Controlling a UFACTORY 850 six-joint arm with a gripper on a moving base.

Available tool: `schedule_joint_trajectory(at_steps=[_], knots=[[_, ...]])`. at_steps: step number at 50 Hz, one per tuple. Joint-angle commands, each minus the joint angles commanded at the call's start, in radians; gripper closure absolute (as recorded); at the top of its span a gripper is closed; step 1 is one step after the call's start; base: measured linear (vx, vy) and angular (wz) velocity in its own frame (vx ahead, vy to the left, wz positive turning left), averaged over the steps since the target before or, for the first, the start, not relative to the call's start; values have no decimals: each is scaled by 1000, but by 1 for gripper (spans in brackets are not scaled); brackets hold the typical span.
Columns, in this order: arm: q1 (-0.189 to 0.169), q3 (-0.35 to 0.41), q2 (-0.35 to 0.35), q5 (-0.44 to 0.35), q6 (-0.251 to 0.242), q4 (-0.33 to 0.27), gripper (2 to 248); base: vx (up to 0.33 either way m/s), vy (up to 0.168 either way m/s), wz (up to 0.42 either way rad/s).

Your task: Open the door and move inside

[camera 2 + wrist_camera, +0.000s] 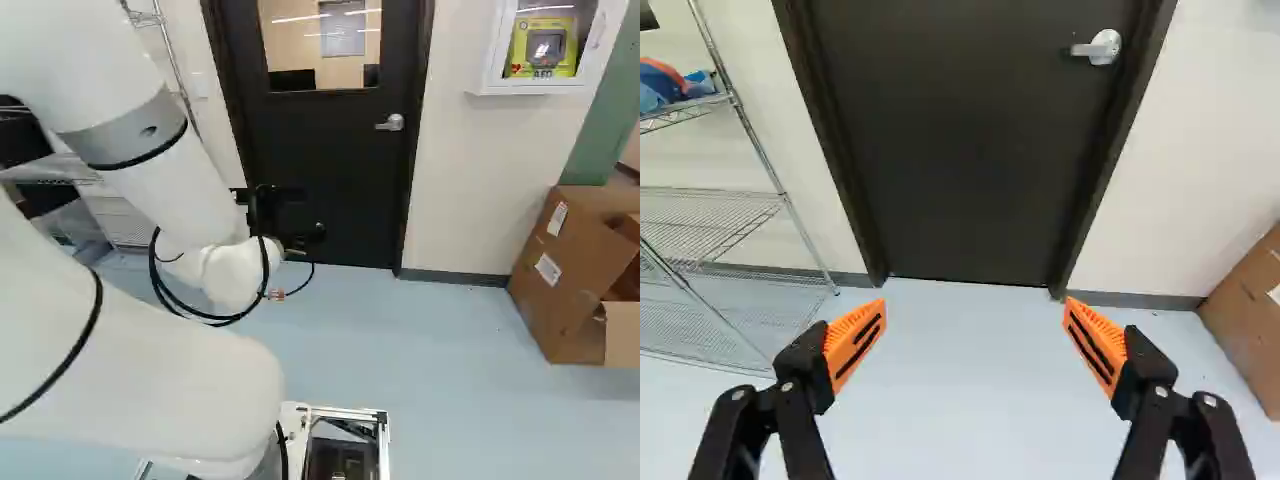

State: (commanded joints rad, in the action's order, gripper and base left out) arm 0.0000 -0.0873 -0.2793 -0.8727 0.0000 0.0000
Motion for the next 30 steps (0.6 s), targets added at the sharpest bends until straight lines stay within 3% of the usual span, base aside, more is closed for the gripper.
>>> schedule_joint_trajectory(at_steps=[30], knots=[[0, 0, 0, 0, 0, 0, 3, 9, 0, 0]])
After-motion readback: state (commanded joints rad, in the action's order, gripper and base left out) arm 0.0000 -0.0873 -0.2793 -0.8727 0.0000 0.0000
